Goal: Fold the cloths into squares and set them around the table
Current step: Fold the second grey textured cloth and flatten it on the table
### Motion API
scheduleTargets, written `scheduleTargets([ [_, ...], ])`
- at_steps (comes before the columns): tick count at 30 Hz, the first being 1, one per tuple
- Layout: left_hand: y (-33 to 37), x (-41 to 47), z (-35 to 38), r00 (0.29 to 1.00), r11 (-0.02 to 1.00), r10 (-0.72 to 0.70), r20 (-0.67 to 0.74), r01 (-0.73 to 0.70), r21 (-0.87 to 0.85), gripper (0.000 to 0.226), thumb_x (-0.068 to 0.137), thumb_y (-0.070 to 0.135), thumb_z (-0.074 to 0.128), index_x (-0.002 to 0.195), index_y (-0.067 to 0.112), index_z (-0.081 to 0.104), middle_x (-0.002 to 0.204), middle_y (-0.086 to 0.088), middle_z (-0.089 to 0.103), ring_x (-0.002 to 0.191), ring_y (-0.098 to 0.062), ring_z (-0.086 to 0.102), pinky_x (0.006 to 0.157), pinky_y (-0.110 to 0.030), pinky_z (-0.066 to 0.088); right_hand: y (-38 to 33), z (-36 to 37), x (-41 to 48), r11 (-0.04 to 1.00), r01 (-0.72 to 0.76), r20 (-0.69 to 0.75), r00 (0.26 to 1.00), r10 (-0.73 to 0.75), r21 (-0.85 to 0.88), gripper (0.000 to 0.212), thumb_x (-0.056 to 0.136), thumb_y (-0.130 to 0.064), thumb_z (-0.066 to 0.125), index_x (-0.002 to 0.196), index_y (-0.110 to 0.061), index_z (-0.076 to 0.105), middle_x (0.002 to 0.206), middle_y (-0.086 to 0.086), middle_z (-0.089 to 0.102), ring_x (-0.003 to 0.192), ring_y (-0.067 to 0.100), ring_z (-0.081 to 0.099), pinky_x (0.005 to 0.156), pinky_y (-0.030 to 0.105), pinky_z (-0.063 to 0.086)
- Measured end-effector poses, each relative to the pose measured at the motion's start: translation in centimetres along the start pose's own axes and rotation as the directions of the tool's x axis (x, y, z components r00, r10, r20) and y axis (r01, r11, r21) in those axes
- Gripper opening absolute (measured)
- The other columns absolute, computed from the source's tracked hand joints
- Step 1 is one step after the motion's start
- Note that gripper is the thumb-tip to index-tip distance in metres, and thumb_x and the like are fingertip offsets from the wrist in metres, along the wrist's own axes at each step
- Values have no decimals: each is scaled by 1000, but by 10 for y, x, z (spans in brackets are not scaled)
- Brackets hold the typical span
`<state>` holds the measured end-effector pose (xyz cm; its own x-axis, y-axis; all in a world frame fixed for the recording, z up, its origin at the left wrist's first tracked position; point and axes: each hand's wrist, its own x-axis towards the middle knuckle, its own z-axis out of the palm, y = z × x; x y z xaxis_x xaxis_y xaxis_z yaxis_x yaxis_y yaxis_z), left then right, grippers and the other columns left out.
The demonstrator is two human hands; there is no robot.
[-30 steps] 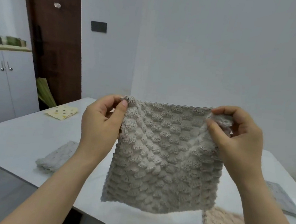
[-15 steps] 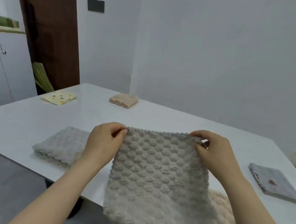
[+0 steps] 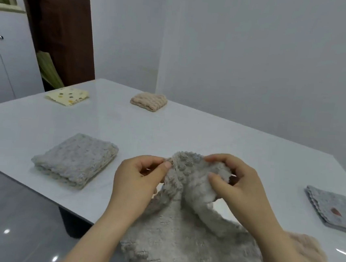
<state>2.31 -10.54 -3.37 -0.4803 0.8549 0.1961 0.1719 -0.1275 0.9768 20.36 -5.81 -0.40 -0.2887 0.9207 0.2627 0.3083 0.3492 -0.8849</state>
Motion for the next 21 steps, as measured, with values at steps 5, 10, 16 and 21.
scheduleTargets([
  [5,-10,-12,-1,994,990,-106,17,107,-91,0,80,12,73,80,12,73,65,-3,69,46,-6,57,47,-16,48,5,11,-4,996,-85,170,981,90,-35,22,86,-8,65,94,-28,71,72,-12,65,57,12,60,75,43,59],
  [10,-19,-17,-9,992,986,-127,10,127,-111,5,80,10,72,80,15,74,68,-4,71,51,-10,61,51,-18,52,2,9,-3,985,-174,442,883,159,-5,35,91,-3,60,117,-26,64,101,-6,72,90,13,72,90,28,55],
  [16,-21,-19,-16,989,974,-146,4,145,-175,5,78,5,73,78,10,71,66,-9,71,54,-13,64,50,-18,52,2,22,6,983,47,328,945,15,-179,3,83,-23,72,81,-25,73,70,-4,64,61,6,59,64,25,50],
  [21,-17,-18,-16,988,965,-157,10,155,-211,5,77,0,72,78,4,70,65,-15,69,52,-10,63,48,-17,51,-3,31,11,950,203,314,941,-123,-237,15,80,-27,73,70,-23,61,100,-17,64,63,6,54,59,14,41],
])
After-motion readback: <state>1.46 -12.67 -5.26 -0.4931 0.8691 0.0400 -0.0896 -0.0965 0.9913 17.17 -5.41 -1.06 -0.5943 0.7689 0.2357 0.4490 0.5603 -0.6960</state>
